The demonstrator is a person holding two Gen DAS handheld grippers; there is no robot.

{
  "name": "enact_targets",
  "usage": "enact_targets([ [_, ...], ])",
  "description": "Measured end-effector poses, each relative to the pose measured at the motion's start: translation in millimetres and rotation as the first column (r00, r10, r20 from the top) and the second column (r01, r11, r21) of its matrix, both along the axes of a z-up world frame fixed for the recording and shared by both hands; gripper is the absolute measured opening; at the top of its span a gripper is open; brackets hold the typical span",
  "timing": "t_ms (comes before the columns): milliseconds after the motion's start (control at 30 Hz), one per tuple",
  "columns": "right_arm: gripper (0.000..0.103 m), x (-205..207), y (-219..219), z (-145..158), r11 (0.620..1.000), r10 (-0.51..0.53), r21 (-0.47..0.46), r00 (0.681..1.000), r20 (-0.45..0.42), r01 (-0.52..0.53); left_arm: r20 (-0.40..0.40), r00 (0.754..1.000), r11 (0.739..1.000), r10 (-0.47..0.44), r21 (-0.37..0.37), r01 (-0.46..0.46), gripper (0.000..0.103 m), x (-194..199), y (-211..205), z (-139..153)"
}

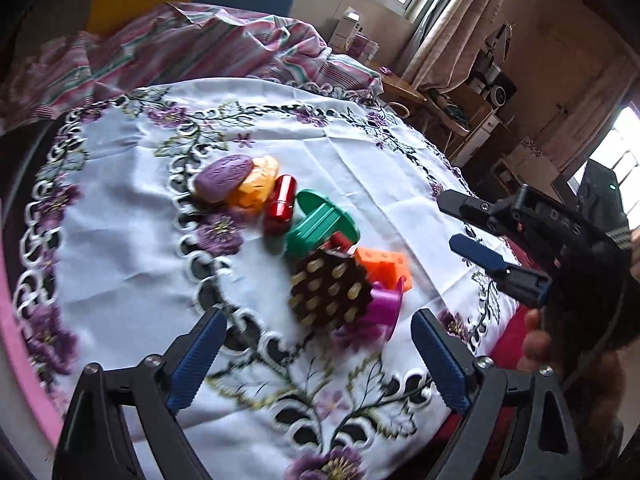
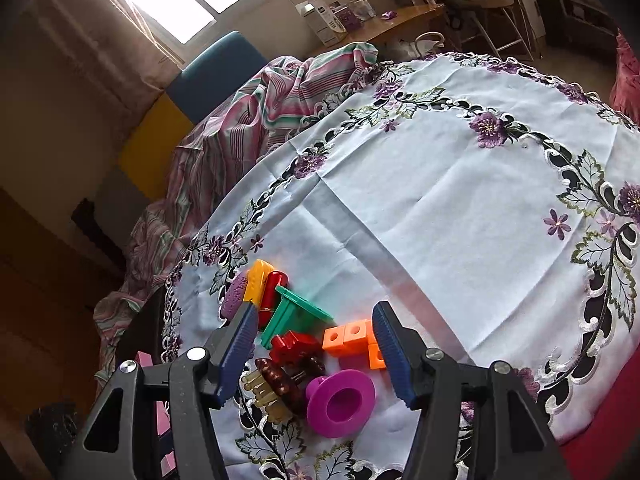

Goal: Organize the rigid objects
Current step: 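Move the left tool back to the toys and grasp the brown spiky brush, then lift the brown brush with the left gripper while the right gripper grasps the magenta funnel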

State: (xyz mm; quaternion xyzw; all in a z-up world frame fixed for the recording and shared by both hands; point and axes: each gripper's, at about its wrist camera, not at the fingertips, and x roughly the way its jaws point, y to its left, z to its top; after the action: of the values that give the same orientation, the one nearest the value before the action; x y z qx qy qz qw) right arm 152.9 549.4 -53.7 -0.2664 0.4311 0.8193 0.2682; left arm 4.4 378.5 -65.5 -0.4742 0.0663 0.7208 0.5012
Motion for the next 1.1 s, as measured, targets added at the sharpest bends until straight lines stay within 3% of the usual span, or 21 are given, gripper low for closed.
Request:
enact_targets([
  [333,0.061,-0.1,0.9,-2.3,1.0,0.004,-0.019,1.0,-0.008,-0.005,0.155,0.987,0.998,0.043,-0.046,-0.036,0.096,-24.2,41.1,-40.3],
  [367,0.061,-0.2,0.9,-2.2,1.0,0.005,-0.017,1.0,-0.007,-0.005,0.177,0.983,0.998,0.041,-0.043,-0.033,0.093,-25.7,42.9,-43.8],
  [433,0.061,-0.6,0.6,-2.3,1.0,0.002,-0.011,1.0,0.001,-0.002,0.203,0.979,0.999,0.006,-0.044,0.004,0.065,-23.8,46.8,-48.5],
  [567,0.061,-1.9,1.3,-2.5,1.0,0.004,-0.003,1.0,0.013,-0.004,0.18,0.983,1.0,-0.026,-0.012,0.029,0.063,-17.4,38.6,-42.8],
  [733,0.061,-4.7,-0.1,-2.3,1.0,0.013,0.011,0.999,0.03,-0.013,0.166,0.986,1.0,0.002,0.002,-0.002,0.063,-21.3,7.7,-35.0],
  [900,0.061,-9.7,-2.0,-3.9,0.999,0.032,0.015,0.998,0.059,-0.033,0.114,0.992,0.999,0.048,-0.012,-0.047,0.063,-22.9,-27.7,-28.8],
  [1100,0.061,-32.0,-11.4,-16.0,0.991,0.133,-0.016,0.979,0.158,-0.132,0.043,0.997,0.997,0.065,-0.048,-0.063,0.063,-12.3,-64.0,-26.3],
])
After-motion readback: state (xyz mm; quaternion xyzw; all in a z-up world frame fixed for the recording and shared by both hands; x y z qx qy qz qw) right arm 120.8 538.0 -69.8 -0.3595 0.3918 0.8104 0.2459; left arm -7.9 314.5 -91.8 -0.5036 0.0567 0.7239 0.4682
